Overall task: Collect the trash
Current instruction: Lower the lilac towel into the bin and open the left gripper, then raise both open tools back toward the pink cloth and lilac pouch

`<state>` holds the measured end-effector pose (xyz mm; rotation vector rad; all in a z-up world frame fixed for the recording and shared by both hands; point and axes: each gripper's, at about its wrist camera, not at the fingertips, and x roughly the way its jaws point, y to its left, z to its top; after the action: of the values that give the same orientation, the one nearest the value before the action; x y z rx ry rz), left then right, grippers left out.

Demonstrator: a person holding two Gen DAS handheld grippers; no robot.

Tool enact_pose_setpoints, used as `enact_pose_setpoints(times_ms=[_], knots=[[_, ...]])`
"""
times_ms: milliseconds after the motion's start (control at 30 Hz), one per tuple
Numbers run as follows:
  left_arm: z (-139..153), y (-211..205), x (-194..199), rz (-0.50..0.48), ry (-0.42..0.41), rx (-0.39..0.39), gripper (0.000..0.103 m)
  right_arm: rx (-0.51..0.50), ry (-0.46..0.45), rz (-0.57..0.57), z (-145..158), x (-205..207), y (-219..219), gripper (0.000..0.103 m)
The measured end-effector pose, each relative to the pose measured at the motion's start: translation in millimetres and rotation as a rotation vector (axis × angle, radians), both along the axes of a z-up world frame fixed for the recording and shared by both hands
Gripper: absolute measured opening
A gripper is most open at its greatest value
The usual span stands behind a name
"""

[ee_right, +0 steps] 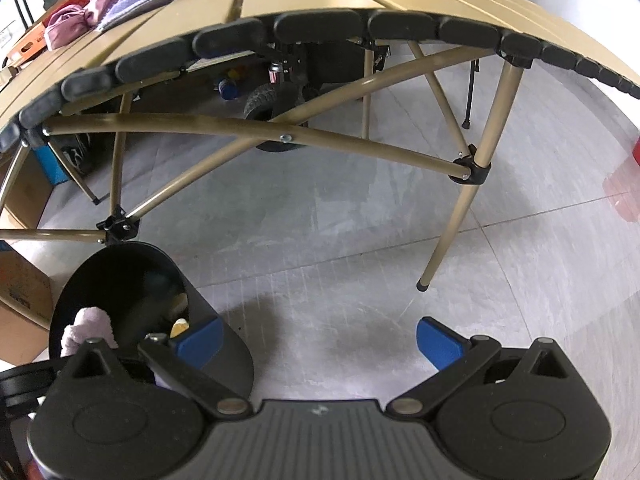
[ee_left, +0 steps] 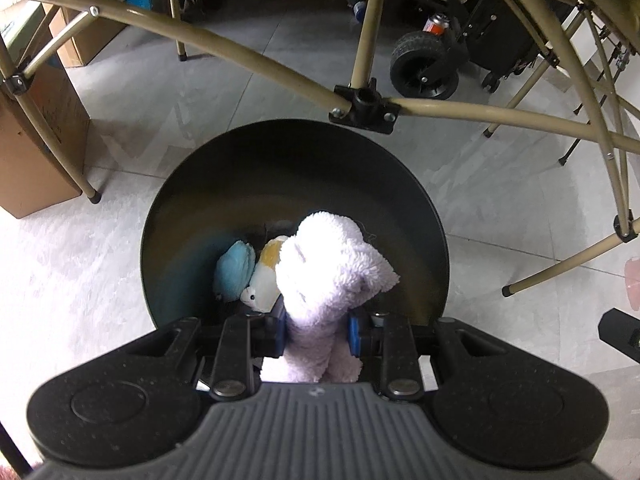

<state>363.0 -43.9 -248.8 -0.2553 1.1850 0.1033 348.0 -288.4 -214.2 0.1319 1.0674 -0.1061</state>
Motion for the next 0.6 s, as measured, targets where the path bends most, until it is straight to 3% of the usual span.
enact_pose_setpoints(times_ms=[167,267,333,400,600], knots=[[-5.0,-2.1,3.0,-0.002,0.025,0.002,0.031,-0.003,0.013,-0.006,-5.1,1.1,-3.6,0.103],[-5.9,-3.6,2.8,-0.003,0.04,0.014,0.043,-0.002,0.017,-0.008,-6.7,1.9,-4.5,0.103],[-6.6,-4.3,2.8,-0.002,0.056,0.016,0.081,-0.003,0.018,-0.008,-7.4,2.2,-4.7,0.103],[-6.7,-4.8,3.3,-0.006,0.066,0.032,0.1,-0.003,0.019,-0.01,-8.0,2.3,-5.1,0.103],[-7.5,-6.3,4.8,-0.016,0.095,0.082,0.103,-0.003,0.019,-0.01,-9.5,2.8,-6.9,0.103]])
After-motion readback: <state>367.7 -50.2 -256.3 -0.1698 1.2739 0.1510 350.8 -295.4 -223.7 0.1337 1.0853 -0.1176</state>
